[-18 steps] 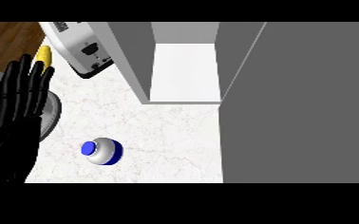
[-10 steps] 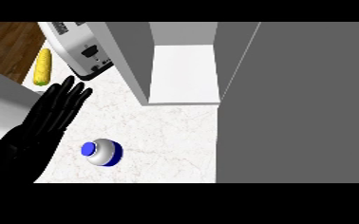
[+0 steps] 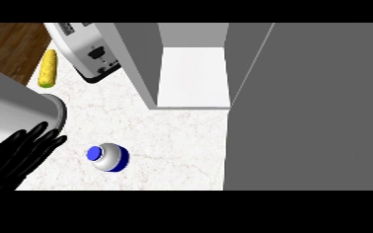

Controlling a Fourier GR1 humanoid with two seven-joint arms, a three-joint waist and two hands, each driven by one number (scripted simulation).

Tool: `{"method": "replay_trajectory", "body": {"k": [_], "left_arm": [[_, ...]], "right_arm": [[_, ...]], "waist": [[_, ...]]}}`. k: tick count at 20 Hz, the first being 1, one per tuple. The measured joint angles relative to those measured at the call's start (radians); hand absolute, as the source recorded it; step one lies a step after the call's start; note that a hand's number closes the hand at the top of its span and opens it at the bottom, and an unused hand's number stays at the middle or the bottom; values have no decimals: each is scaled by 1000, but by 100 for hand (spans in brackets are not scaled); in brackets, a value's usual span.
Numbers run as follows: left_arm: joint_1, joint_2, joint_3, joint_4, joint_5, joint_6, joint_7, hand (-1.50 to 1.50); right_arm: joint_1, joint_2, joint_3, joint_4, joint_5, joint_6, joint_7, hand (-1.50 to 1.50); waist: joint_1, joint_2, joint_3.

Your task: Pick up the bottled water, place it into the cabinet and close the cabinet

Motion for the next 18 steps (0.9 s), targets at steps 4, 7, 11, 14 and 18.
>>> {"method": "replay_trajectory", "body": {"k": [4, 7, 11, 14, 18], "left_arm": [[61, 12, 57, 0, 29, -67, 5, -150], [71, -5, 70, 0, 8, -80, 14, -150], [80, -36, 87, 17, -32, -103, 12, -150], [76, -60, 116, 67, -63, -130, -13, -150], [26, -108, 125, 153, -163, -141, -48, -150]], "right_arm": [[81, 12, 47, -34, 28, 9, -10, -150], [143, 6, 57, -50, 32, 31, -34, -150], [218, 9, 86, -60, 40, 53, -82, -150], [275, -4, 68, -67, 38, 80, -120, -150], [306, 1, 82, -72, 44, 84, -137, -150]], "waist": [[0, 1, 0], [-2, 1, 1], [-5, 1, 1], [-7, 1, 1], [-10, 2, 0]]}}
